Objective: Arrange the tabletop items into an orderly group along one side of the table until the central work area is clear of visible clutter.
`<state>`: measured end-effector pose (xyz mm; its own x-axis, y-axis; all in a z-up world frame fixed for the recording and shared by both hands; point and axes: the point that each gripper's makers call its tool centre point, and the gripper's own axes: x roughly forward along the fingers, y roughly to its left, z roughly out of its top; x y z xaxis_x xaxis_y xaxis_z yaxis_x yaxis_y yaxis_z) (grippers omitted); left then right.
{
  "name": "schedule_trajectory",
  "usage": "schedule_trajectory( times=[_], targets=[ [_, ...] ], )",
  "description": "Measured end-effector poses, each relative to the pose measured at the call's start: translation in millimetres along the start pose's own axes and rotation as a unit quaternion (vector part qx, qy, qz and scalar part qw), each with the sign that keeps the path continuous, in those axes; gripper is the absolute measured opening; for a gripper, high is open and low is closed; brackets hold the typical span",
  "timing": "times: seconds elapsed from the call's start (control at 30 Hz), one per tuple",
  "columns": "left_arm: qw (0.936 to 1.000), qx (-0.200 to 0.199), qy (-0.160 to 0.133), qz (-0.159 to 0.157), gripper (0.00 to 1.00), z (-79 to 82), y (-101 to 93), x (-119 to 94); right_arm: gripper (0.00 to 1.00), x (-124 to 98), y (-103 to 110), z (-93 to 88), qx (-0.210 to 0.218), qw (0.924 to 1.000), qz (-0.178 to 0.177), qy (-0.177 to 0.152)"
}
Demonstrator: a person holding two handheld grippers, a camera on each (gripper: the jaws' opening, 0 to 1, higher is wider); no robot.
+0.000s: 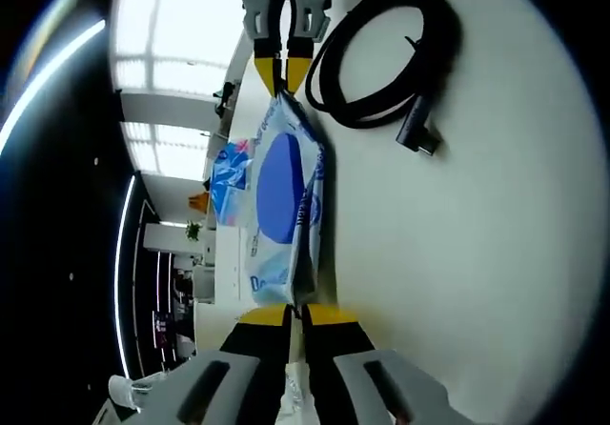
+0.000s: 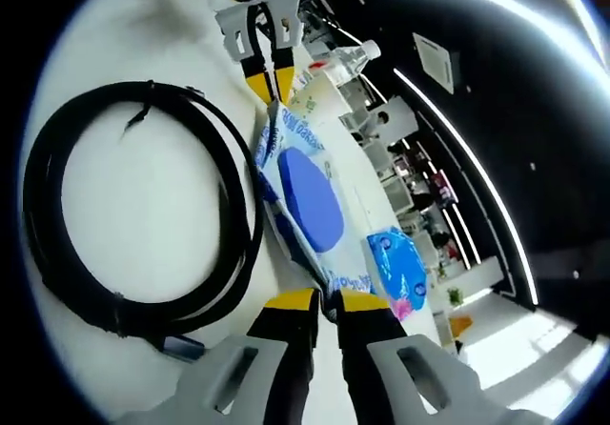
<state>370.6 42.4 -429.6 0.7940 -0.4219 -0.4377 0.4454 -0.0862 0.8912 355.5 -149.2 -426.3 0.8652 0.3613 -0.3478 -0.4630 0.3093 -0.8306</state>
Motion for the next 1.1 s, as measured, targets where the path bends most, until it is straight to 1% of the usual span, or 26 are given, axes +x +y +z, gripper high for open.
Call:
schedule_trajectory(
  times=[0.1, 0.17, 0.23, 0.37, 0.47, 0.63, 0.77, 0.8, 0.83, 0.97, 1.0, 1.07, 1.1],
  targets=[
    [1.0, -0.003, 0.003, 0.004, 0.07, -3.7, 1.8, -4, 0.09, -2, 3, 0.0, 0.003, 1.0, 0.008, 0.002],
    [0.9999, -0.012, 0.007, 0.007, 0.11, -3.9, 4.6, -10, 0.09, -2, 4, -0.7, 0.006, 0.9999, 0.011, 0.002],
    [0.9999, -0.007, 0.013, 0.007, 0.14, -4.2, 4.7, -14, 0.09, -3, 4, -0.9, 0.007, 0.9999, 0.01, 0.004],
    [1.0, -0.002, 0.006, 0.007, 0.14, 3.3, 5.7, -21, 0.1, -6, 5, -1.2, 0.01, 0.9999, 0.011, 0.006],
    [0.9999, -0.005, 0.0, 0.01, 0.14, 8.4, 7.0, -24, 0.1, -10, 6, -2.3, 0.021, 0.9997, 0.014, 0.006],
    [0.9999, -0.008, 0.003, 0.01, 0.14, 9.7, 6.0, -27, 0.1, -15, 5, -4.9, 0.027, 0.9995, 0.014, 0.006],
    [0.9989, -0.045, -0.002, 0.013, 0.14, 8.7, 4.4, -32, 0.1, -21, 5, -4.3, 0.047, 0.9987, 0.016, 0.003],
    [0.9975, -0.064, -0.012, 0.027, 0.14, 10.5, 7.6, -33, 0.1, -22, 5, -4.5, 0.056, 0.9983, 0.018, 0.002],
    [0.9971, -0.068, -0.017, 0.027, 0.14, 11.8, 8.5, -35, 0.1, -23, 5, -4.8, 0.062, 0.9979, 0.018, 0.001],
    [0.9948, -0.096, -0.021, 0.026, 0.14, 11.8, 12.9, -39, 0.1, -23, 6, -5.3, 0.086, 0.9961, 0.02, -0.004],
    [0.9944, -0.101, -0.02, 0.026, 0.14, 8.4, 14.4, -37, 0.1, -23, 6, -5.1, 0.089, 0.9958, 0.02, -0.004],
    [0.9939, -0.105, -0.017, 0.029, 0.14, 6.6, 15.3, -37, 0.1, -23, 7, -4.4, 0.092, 0.9956, 0.022, -0.004],
    [0.9926, -0.113, 0.005, 0.045, 0.14, -1.8, 19.3, -39, 0.1, -23, 7, -3.4, 0.092, 0.9955, 0.022, -0.005]
  ],
)
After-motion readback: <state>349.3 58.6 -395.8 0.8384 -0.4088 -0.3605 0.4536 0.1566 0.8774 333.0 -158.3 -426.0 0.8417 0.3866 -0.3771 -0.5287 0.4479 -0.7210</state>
